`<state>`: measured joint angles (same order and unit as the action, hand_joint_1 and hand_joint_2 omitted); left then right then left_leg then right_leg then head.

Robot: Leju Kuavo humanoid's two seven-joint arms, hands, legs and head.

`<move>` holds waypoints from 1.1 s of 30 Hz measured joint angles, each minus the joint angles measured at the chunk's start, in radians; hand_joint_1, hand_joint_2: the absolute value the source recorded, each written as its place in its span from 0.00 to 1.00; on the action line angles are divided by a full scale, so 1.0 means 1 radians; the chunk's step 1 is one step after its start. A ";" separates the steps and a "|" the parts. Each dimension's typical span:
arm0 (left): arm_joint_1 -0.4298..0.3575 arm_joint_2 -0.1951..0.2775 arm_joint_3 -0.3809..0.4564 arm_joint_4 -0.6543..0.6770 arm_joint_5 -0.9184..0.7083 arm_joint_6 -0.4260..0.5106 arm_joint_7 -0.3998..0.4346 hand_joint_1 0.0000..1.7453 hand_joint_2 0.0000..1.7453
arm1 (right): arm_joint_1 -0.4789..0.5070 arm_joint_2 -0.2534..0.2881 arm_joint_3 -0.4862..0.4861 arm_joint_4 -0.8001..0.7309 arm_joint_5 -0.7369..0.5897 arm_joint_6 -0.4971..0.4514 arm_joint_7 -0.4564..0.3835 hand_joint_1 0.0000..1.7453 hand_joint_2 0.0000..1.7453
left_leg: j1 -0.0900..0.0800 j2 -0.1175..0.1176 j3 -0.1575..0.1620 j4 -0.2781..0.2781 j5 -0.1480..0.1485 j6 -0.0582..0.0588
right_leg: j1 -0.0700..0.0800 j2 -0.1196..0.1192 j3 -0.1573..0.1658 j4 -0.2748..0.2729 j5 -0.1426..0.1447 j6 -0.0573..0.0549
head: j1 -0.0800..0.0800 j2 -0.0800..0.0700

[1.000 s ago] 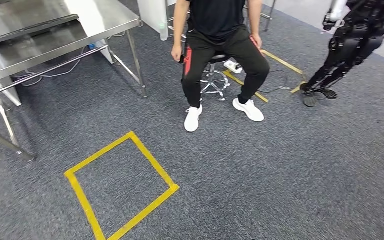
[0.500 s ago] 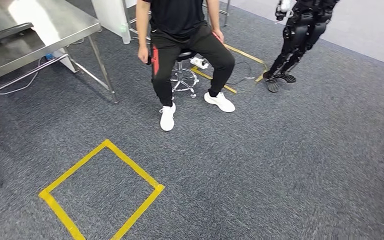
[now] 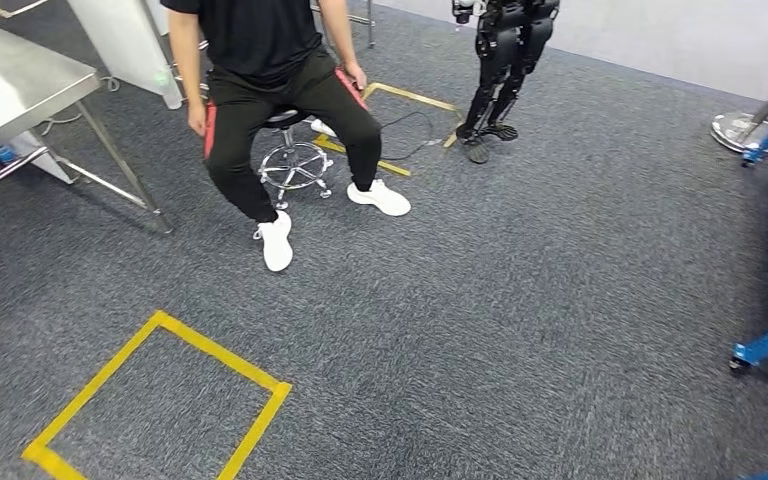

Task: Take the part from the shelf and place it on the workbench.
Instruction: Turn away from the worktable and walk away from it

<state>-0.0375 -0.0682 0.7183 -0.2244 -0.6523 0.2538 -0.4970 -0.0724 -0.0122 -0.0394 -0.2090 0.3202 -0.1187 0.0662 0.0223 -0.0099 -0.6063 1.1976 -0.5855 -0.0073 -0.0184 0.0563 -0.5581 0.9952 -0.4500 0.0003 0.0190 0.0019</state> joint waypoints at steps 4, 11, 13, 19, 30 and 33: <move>0.002 0.000 0.000 0.003 -0.009 -0.002 0.005 0.00 0.00 | 0.009 0.003 -0.001 0.002 -0.004 -0.010 -0.005 0.00 0.00 | 0.000 -0.061 0.081 -0.181 0.072 0.014 | 0.005 0.045 -0.013 0.011 0.002 0.015 | 0.001 0.000; -0.003 -0.002 -0.003 0.004 -0.040 -0.022 -0.006 0.00 0.00 | 0.023 0.004 -0.011 0.008 -0.020 -0.025 -0.014 0.00 0.00 | -0.008 0.025 0.084 -0.211 0.096 0.057 | 0.002 -0.036 -0.130 0.208 -0.092 0.032 | 0.007 0.000; -0.004 -0.001 -0.003 0.005 -0.046 -0.023 -0.004 0.00 0.00 | 0.027 0.004 -0.013 0.010 -0.021 -0.027 -0.015 0.00 0.00 | -0.009 0.054 0.081 -0.210 0.095 0.056 | -0.002 -0.043 -0.165 0.293 -0.122 0.042 | 0.006 0.000; -0.019 -0.001 -0.004 0.006 -0.049 -0.022 -0.014 0.00 0.00 | 0.024 0.001 -0.015 0.012 0.001 -0.029 0.001 0.00 0.00 | -0.017 0.122 0.094 -0.205 0.082 0.028 | -0.007 -0.130 0.007 0.010 -0.027 0.065 | 0.006 0.000; -0.024 -0.009 0.000 0.012 -0.022 -0.002 -0.014 0.00 0.00 | -0.020 0.001 0.009 0.012 0.095 0.018 0.065 0.00 0.00 | -0.001 0.004 -0.026 0.048 -0.026 0.009 | 0.001 0.001 0.001 0.007 -0.010 0.004 | -0.002 0.000; -0.021 -0.011 0.010 0.013 -0.010 0.012 -0.014 0.00 0.00 | -0.052 0.005 0.033 0.012 0.134 0.044 0.079 0.00 0.00 | 0.002 -0.048 0.048 -0.130 0.071 0.017 | 0.004 0.040 -0.002 0.016 -0.010 0.008 | -0.001 0.000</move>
<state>-0.0581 -0.0789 0.7278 -0.2118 -0.6625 0.2657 -0.5107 -0.1241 -0.0076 -0.0069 -0.1968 0.4542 -0.0749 0.1454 0.0240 -0.0576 -0.5585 1.0676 -0.5148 0.0098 -0.0145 0.0964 -0.5599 1.0112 -0.4602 0.0079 0.0176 0.0019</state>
